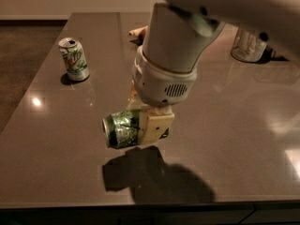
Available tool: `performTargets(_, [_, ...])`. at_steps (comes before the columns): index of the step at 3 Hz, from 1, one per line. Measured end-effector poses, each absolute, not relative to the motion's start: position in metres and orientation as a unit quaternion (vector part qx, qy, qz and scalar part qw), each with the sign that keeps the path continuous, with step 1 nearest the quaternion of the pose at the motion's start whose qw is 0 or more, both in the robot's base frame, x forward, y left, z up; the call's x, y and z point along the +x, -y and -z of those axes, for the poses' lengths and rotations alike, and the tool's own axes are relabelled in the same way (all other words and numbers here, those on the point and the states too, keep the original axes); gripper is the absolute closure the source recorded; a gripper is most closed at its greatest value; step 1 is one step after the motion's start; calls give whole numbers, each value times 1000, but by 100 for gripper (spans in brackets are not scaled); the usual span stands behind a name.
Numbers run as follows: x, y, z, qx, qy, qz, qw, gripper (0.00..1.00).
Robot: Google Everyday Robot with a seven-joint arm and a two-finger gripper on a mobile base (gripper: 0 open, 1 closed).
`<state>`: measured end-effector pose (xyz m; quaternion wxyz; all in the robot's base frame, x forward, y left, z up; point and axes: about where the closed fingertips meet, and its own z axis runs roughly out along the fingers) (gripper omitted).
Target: Pick green can
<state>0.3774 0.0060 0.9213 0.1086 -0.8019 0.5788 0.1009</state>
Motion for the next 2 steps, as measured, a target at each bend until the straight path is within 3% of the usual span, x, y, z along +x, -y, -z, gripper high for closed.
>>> performTargets(2, [384,-5,-942,-794,-582,-114,131,100])
